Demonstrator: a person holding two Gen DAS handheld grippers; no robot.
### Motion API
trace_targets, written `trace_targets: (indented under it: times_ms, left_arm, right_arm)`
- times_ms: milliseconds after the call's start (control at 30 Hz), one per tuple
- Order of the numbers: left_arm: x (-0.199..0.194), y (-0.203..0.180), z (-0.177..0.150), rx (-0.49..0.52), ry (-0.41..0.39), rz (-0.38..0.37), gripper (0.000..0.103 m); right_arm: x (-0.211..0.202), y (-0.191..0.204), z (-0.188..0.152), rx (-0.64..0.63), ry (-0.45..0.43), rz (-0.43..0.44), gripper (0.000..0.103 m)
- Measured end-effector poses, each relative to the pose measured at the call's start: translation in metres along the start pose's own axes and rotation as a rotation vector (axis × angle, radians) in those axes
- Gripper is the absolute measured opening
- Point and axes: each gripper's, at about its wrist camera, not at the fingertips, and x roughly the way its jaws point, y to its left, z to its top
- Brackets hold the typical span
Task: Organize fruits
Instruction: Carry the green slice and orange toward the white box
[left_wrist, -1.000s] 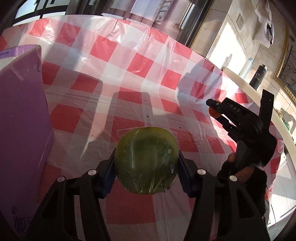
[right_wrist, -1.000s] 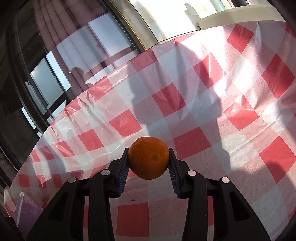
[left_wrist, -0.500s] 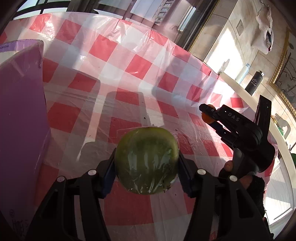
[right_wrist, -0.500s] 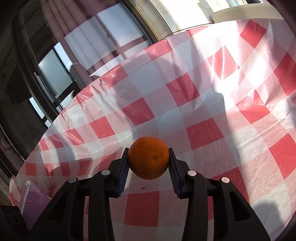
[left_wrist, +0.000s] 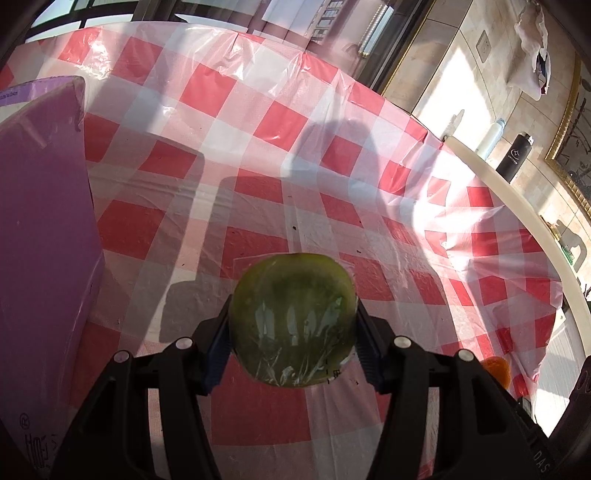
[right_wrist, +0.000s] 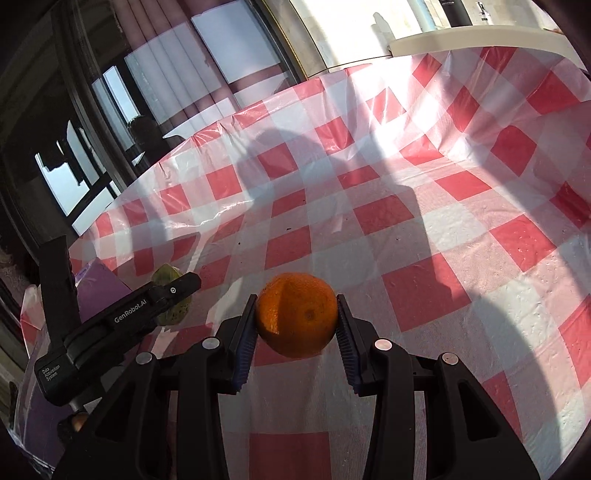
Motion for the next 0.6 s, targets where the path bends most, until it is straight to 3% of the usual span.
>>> trace_targets:
  times_ms: [133, 400, 600]
  left_arm:
    - [-0.005, -0.007, -0.008, 0.033, 0.005, 0.049, 0.058]
    - [-0.055, -0.035, -0.050, 0.138, -0.027, 0.125, 0.058]
    - [-0.084, -0.049, -0.072, 0.201, -0.001, 0.156, 0.058]
  right_arm:
    - [-0.011, -0.007, -0.005, 0.011, 0.011, -0.001, 0.041]
    - [-0.028, -0.022, -0.014, 0.017, 0.016, -0.033, 0.041]
    - [-0.031, -0.019, -0.017, 0.002, 0.026, -0.042, 0.041]
